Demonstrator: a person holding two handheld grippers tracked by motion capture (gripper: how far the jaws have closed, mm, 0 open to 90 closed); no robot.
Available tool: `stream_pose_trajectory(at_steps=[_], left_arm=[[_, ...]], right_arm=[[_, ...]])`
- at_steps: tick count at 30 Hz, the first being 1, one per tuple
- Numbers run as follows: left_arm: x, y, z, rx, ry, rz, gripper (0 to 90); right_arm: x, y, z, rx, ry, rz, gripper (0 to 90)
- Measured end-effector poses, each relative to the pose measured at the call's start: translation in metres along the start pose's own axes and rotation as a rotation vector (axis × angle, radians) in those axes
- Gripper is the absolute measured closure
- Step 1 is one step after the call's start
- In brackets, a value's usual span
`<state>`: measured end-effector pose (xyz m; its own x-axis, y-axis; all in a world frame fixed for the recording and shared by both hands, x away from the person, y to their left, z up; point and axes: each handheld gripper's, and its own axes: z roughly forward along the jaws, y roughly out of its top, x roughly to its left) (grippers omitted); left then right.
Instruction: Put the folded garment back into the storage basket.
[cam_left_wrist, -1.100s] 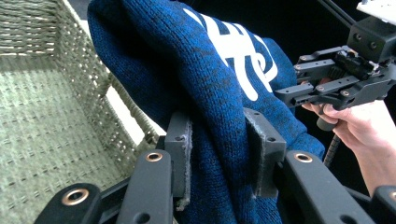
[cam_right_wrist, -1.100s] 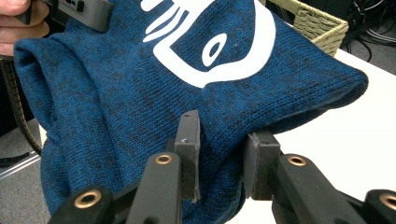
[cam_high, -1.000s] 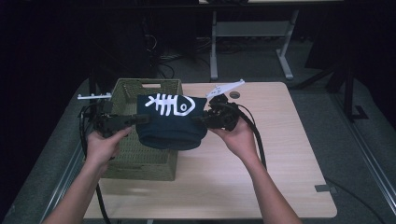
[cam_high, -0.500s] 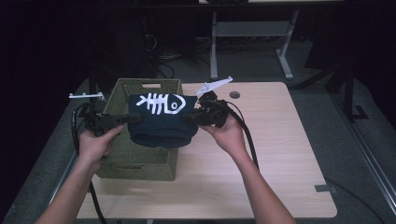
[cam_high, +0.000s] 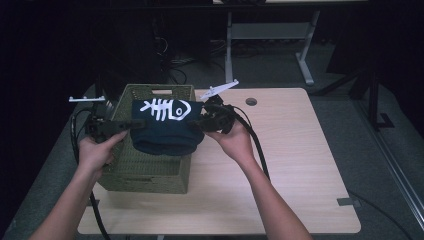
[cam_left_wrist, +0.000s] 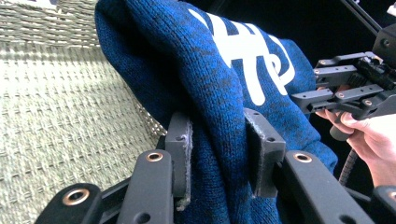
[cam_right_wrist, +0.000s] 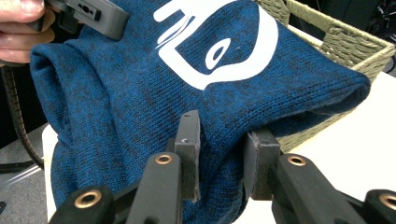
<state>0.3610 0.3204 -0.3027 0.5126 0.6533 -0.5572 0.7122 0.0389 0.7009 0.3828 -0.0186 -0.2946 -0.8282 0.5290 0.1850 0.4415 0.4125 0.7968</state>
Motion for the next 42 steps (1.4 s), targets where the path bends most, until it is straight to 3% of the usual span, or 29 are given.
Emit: stream_pose_trajectory(at_steps=[21,31,42], left_arm=[[0.023,0.001,-0.014,0.025,0.082,-0.025,66.1],[0.037,-0.005,-0.020,0.027,0.110,-0.057,66.0],[0.052,-0.010,-0.023,0.040,0.143,-0.066,65.5]], right_arm=[[0.010,0.010,0.034,0.006,0.026,0.004,70.6],[0.014,0.010,0.053,0.013,0.036,0.009,70.6],[0.016,0.012,0.071,0.021,0.032,0.019,70.6]])
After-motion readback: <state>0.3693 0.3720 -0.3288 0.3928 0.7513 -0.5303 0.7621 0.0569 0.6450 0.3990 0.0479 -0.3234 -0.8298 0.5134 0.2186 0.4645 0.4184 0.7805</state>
